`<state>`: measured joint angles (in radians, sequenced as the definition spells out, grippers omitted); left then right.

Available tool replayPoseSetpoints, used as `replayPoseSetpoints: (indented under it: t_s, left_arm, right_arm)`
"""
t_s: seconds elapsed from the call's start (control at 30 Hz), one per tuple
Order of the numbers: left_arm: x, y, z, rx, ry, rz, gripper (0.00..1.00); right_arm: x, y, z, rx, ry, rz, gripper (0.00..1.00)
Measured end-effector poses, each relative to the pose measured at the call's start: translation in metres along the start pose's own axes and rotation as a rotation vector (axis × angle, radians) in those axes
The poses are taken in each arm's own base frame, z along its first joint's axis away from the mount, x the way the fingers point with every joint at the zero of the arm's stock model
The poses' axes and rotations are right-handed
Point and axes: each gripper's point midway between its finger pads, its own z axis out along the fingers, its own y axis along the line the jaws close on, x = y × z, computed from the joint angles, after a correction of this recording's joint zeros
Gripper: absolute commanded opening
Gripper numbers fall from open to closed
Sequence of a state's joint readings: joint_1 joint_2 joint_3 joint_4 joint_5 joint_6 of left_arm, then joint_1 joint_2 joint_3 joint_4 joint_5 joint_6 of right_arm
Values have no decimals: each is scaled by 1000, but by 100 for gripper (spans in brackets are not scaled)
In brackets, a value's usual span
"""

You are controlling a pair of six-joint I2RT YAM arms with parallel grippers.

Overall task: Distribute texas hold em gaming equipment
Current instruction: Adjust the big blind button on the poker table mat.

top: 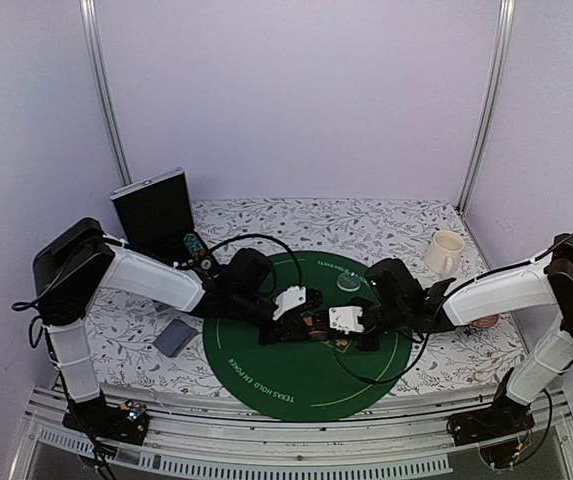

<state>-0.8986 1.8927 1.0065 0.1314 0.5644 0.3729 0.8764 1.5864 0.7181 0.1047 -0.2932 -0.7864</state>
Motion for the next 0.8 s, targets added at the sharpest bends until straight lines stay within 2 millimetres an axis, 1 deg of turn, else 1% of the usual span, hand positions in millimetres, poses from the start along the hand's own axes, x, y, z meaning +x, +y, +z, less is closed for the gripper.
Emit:
replayPoseSetpoints:
  t_s: [0.07, 0.2, 0.23, 0.4, 0.53, 0.7, 0.8]
  left_arm:
    - [2, 1, 2, 2, 4, -2, 13]
    - [4, 0, 4, 9, 4, -3, 1]
    - [4, 0, 4, 10, 4, 1, 0]
    - [4, -1, 4, 14, 3, 15, 0]
    - [2, 0, 4, 12, 2, -5, 0]
    - [2, 3, 11, 20, 13, -60, 0]
    - [6, 3, 20, 30, 21, -80, 0]
  right_arm:
    - [2, 1, 2, -14, 18, -3, 5]
    - [4, 1, 2, -23, 32, -8, 4]
    - [4, 1, 2, -23, 34, -7, 4]
    - [5, 2, 2, -25, 39, 1, 7]
    - [8, 0, 2, -13, 51, 6, 9]
    - [18, 0, 2, 11, 84, 27, 12]
    - [25, 4, 3, 15, 101, 38, 14]
